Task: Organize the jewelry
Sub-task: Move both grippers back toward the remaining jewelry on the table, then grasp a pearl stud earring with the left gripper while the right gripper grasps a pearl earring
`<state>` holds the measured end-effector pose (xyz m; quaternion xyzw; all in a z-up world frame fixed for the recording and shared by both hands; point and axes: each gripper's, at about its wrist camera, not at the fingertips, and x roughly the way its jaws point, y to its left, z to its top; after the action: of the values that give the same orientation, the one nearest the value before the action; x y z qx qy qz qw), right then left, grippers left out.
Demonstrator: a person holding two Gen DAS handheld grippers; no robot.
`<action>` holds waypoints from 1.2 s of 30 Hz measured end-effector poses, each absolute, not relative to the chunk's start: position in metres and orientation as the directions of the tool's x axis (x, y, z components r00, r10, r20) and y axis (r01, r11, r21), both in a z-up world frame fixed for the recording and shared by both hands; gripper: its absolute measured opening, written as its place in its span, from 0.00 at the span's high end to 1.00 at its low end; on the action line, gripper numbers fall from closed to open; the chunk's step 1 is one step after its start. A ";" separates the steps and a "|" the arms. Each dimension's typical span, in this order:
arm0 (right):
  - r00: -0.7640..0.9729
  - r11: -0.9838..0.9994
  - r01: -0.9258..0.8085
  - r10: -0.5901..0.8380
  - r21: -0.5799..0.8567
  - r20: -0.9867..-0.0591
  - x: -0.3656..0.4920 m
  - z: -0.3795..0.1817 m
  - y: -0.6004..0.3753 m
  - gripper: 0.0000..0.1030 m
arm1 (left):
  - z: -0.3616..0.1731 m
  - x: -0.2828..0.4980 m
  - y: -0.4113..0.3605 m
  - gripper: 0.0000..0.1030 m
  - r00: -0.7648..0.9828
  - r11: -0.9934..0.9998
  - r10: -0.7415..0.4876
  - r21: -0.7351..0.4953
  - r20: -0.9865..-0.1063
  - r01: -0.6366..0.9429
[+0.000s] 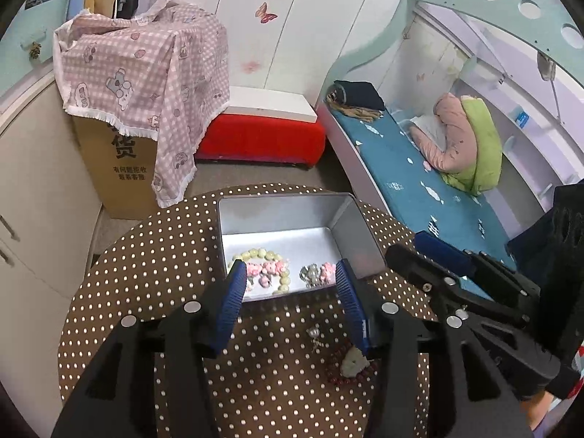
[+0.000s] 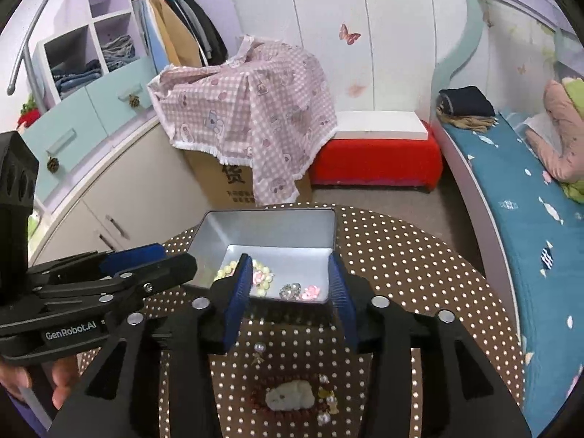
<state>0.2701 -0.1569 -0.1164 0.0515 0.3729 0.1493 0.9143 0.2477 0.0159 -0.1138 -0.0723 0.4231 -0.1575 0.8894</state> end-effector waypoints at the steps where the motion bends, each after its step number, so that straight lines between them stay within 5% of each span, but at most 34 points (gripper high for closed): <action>1: 0.679 0.951 -0.232 0.307 0.202 -0.667 0.267 -0.117 -0.159 0.56 | -0.115 0.243 0.015 0.53 0.591 0.939 -0.344 -0.261 -0.729 0.225; 27: 0.571 0.973 -0.216 0.195 0.083 -0.798 0.198 -0.216 -0.174 0.56 | -0.185 0.191 0.020 0.53 0.499 0.944 -0.329 -0.273 -0.802 0.184; 36: 0.586 0.967 -0.252 0.183 0.037 -0.790 0.204 -0.216 -0.172 0.70 | -0.190 0.194 0.023 0.53 0.481 0.939 -0.344 -0.289 -0.807 0.186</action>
<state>0.2036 -0.1718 -0.2164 -0.0397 0.4384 0.1223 0.8895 0.1941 0.0227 -0.1899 -0.0812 0.4856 -0.1547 0.8566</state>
